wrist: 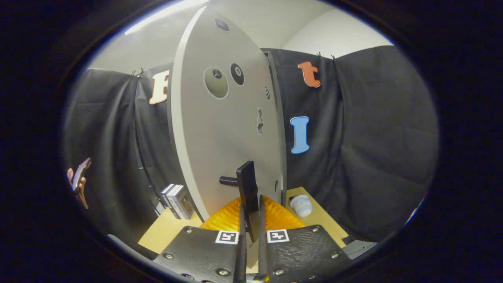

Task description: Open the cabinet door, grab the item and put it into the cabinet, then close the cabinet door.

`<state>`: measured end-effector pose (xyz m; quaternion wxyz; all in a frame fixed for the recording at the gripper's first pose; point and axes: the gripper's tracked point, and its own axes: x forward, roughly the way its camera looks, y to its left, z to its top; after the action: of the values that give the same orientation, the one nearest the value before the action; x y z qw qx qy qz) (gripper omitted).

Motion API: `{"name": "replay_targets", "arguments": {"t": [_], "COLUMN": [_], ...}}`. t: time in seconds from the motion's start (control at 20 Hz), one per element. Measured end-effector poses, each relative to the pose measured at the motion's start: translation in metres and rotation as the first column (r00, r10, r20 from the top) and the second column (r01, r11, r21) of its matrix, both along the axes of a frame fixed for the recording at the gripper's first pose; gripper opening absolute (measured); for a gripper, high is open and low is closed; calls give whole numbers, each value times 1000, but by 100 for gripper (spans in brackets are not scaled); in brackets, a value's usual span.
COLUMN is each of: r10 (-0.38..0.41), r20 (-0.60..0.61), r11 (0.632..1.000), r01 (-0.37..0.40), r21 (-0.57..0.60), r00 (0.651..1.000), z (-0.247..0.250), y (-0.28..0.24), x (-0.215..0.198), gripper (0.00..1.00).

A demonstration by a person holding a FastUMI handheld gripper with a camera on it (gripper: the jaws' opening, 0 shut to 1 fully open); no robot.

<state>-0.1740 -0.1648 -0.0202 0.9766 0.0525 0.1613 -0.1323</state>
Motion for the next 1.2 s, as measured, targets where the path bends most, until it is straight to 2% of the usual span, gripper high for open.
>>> {"name": "replay_targets", "arguments": {"t": [0.1,0.2,0.35,0.55,0.7,0.8,0.9,1.05,1.15,1.2], "r10": [32,57,52,-32,-95,-118,-106,-22,-36,-67], "r20": [0,-4,-7,2,-30,-27,-21,-83,-102,-77], "r11": [999,998,998,999,993,990,993,997,994,992], "r01": [-32,-57,-53,32,93,116,104,16,24,58], "r21": [26,-21,-33,-12,-72,-84,-52,-74,-111,-112], "r00": [999,998,999,999,995,993,994,996,994,995], "z": [0,2,2,5,2,3,3,-7,-6,-1], "y": [-3,-9,-19,-36,-62,-84,-81,-85,-98,-106], "x": [-3,-3,-7,-15,-22,-21,-23,-37,-50,-54], "gripper": [12,12,12,12,11,4,1,1,1,1]}}
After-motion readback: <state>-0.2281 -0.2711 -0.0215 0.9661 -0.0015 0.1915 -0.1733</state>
